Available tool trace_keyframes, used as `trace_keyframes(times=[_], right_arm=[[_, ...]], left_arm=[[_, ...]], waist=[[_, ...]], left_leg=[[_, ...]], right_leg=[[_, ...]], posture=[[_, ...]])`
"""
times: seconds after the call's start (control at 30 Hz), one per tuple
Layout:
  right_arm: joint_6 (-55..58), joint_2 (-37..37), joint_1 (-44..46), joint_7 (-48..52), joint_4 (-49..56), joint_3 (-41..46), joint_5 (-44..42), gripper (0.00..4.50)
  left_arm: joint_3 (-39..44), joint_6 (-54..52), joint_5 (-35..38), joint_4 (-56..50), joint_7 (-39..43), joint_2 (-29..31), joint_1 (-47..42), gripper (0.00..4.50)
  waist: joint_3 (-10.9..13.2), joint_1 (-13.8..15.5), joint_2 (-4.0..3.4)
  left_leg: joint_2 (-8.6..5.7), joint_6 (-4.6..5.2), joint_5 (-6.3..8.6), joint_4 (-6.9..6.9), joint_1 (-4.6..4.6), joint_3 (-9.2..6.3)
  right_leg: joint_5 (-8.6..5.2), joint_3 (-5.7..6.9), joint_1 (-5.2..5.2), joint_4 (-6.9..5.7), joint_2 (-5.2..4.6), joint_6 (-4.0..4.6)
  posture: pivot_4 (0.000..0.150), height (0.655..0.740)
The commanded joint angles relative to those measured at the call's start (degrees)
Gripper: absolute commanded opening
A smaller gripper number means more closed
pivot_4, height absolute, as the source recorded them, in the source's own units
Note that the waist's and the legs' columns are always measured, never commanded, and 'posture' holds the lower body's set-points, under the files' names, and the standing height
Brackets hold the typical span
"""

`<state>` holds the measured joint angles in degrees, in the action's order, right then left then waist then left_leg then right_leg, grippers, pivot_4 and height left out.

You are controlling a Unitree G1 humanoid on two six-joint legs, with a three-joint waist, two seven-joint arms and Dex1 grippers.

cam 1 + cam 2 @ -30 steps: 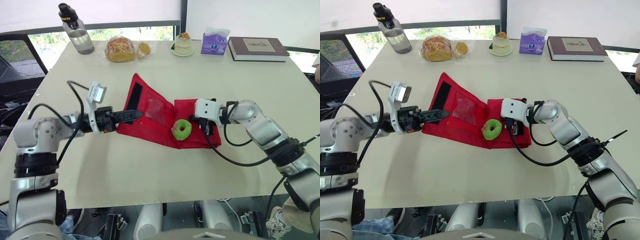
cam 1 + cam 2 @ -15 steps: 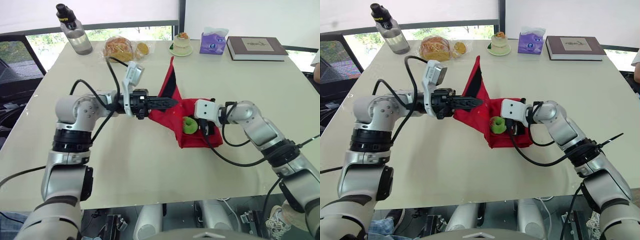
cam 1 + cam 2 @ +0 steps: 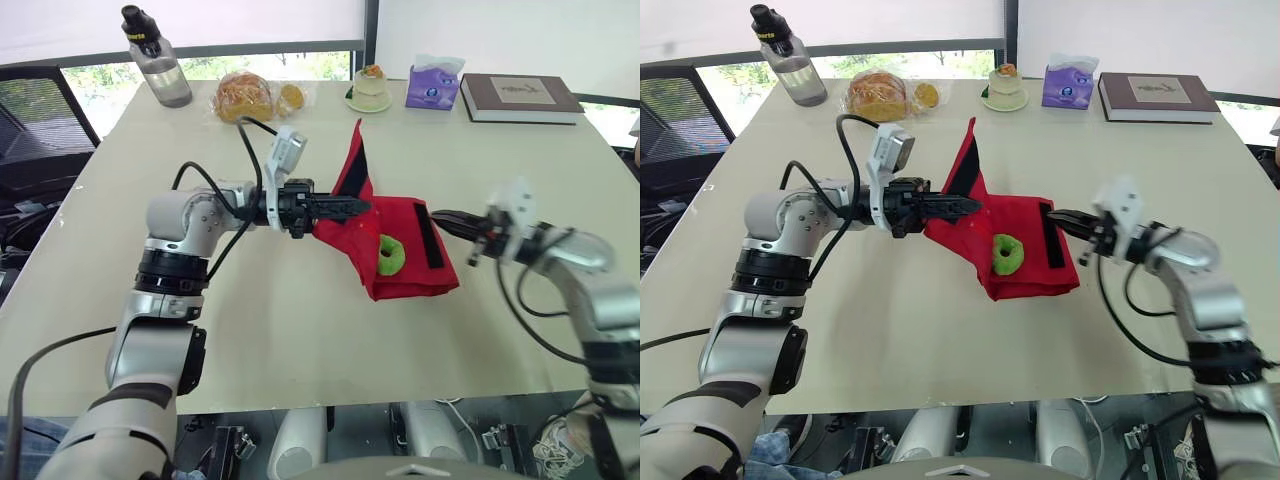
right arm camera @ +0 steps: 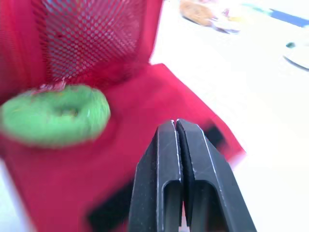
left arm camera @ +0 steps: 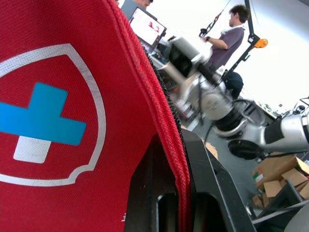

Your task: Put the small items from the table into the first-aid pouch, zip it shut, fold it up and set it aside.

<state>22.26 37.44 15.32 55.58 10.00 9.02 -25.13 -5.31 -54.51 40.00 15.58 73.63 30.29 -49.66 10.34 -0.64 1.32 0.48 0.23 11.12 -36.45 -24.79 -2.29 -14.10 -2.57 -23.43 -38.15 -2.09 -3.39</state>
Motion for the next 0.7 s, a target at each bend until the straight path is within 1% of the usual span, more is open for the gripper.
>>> trace_keyframes(times=[0.03,0.07,0.1,0.13,0.17,0.23,0.27,0.3,0.33,0.37,0.4,0.43,0.53,0.6,0.63,0.7], right_arm=[[1.85,2.25,-3.06,2.23,4.28,5.55,-6.02,0.57],[2.13,2.82,-4.25,2.40,4.69,6.51,-6.74,0.81],[2.06,3.32,-5.42,2.47,5.08,7.34,-7.15,1.51],[1.96,3.63,-6.38,2.35,5.46,7.98,-7.40,2.05],[1.88,3.82,-7.32,2.08,5.83,8.61,-7.58,2.29],[1.42,4.11,-8.83,1.50,6.44,9.35,-7.49,3.26],[1.12,4.23,-9.56,1.26,6.67,9.70,-7.35,3.47],[0.92,4.28,-10.09,0.92,6.92,9.94,-7.13,3.81],[0.73,4.33,-10.51,0.61,7.16,10.14,-6.95,3.99],[0.64,4.40,-10.78,0.35,7.36,10.25,-6.87,4.43],[0.54,4.47,-10.95,0.06,7.51,10.30,-6.81,4.50],[0.40,4.49,-11.07,-0.29,7.66,10.36,-6.74,4.50],[0.36,4.82,-11.68,-1.17,8.13,10.62,-6.76,4.50],[0.43,5.19,-12.10,-1.41,8.39,10.78,-7.03,4.50],[0.57,5.42,-12.24,-1.51,8.56,10.96,-7.26,4.50],[0.81,5.86,-12.54,-1.68,8.84,11.36,-7.66,4.50]], left_arm=[[-1.42,1.99,-2.07,2.37,0.55,-1.98,-2.19,0.00],[-1.85,2.31,-2.62,3.38,0.88,-2.53,-2.49,0.00],[-2.36,2.61,-3.10,4.45,1.68,-3.00,-2.77,0.00],[-2.60,2.93,-3.37,5.37,2.46,-3.41,-2.98,0.00],[-2.86,3.80,-3.91,6.42,3.00,-4.05,-3.18,0.00],[-3.19,5.33,-5.20,8.83,2.94,-5.51,-3.84,0.00],[-3.44,6.14,-5.88,9.91,3.03,-6.26,-4.08,0.00],[-3.79,6.82,-6.42,10.69,3.37,-6.87,-4.17,0.53],[-4.02,7.37,-6.93,11.39,3.69,-7.42,-4.25,0.69],[-4.15,7.69,-7.33,12.06,3.95,-7.93,-4.36,1.01],[-4.19,8.11,-7.83,12.83,4.16,-8.45,-4.55,1.53],[-4.24,8.65,-8.40,13.64,4.26,-8.98,-4.70,1.82],[-3.54,9.76,-8.71,15.77,5.48,-10.68,-4.87,3.18],[-3.52,10.48,-9.17,16.54,6.29,-11.30,-4.84,4.24],[-3.57,10.80,-9.43,16.85,6.59,-11.60,-4.78,4.42],[-3.41,11.11,-9.59,17.28,7.29,-12.19,-4.68,4.42]], waist=[[0.00,-0.21,0.00],[0.00,-0.29,0.00],[0.00,-0.48,0.00],[0.00,-0.55,-0.01],[0.00,-0.64,-0.01],[-0.01,-0.54,-0.02],[-0.01,-0.55,-0.02],[-0.01,-0.39,-0.02],[-0.01,-0.29,-0.02],[-0.01,-0.21,-0.02],[-0.01,-0.20,-0.02],[-0.01,-0.20,-0.02],[-0.01,-0.17,-0.02],[-0.01,-0.18,-0.02],[-0.01,-0.18,-0.02],[-0.01,-0.18,-0.02]], left_leg=[[0.00,0.01,0.00,-0.01,0.02,0.03],[0.02,0.01,0.00,-0.02,0.03,0.04],[0.03,0.01,0.00,-0.02,0.06,0.07],[0.07,0.01,0.00,-0.02,0.06,0.08],[0.07,0.01,0.00,-0.02,0.06,0.08],[0.08,0.01,0.00,0.00,0.05,0.06],[0.08,0.01,0.00,0.01,0.05,0.06],[0.07,0.01,0.00,0.01,0.05,0.07],[0.06,0.01,0.00,0.01,0.04,0.08],[0.06,0.01,0.00,0.00,0.03,0.07],[0.05,0.01,0.00,-0.05,0.03,0.10],[0.05,0.01,0.00,-0.05,0.01,0.09],[0.05,0.01,0.00,-0.05,0.02,0.10],[0.05,0.01,0.00,-0.05,0.02,0.10],[0.05,0.01,0.00,-0.05,0.02,0.10],[0.05,0.01,0.00,-0.05,0.02,0.09]], right_leg=[[0.01,-0.03,0.00,-0.02,0.00,-0.02],[0.02,-0.03,0.00,-0.02,0.01,-0.03],[0.03,-0.05,0.00,-0.02,0.03,-0.04],[0.03,-0.07,-0.01,-0.02,0.07,-0.05],[0.03,-0.07,-0.01,-0.03,0.08,-0.05],[0.02,-0.06,-0.01,-0.02,0.10,-0.04],[0.02,-0.06,-0.01,-0.02,0.10,-0.04],[0.02,-0.07,-0.01,-0.01,0.10,-0.04],[0.02,-0.08,-0.01,-0.01,0.09,-0.04],[0.02,-0.08,-0.01,-0.01,0.09,-0.05],[0.04,-0.10,0.00,-0.01,0.09,-0.08],[0.04,-0.10,-0.01,-0.01,0.09,-0.09],[0.05,-0.11,-0.01,-0.01,0.09,-0.10],[0.05,-0.11,-0.01,0.00,0.09,-0.10],[0.05,-0.11,-0.01,0.00,0.09,-0.09],[0.05,-0.11,-0.01,0.00,0.09,-0.10]], posture=[[0.150,0.7400],[0.150,0.7400],[0.150,0.7400],[0.150,0.7400],[0.150,0.7400],[0.150,0.7400],[0.150,0.7400],[0.150,0.7400],[0.150,0.7400],[0.150,0.7400],[0.150,0.7400],[0.150,0.7400],[0.150,0.7400],[0.150,0.7400],[0.150,0.7400],[0.150,0.7400]])
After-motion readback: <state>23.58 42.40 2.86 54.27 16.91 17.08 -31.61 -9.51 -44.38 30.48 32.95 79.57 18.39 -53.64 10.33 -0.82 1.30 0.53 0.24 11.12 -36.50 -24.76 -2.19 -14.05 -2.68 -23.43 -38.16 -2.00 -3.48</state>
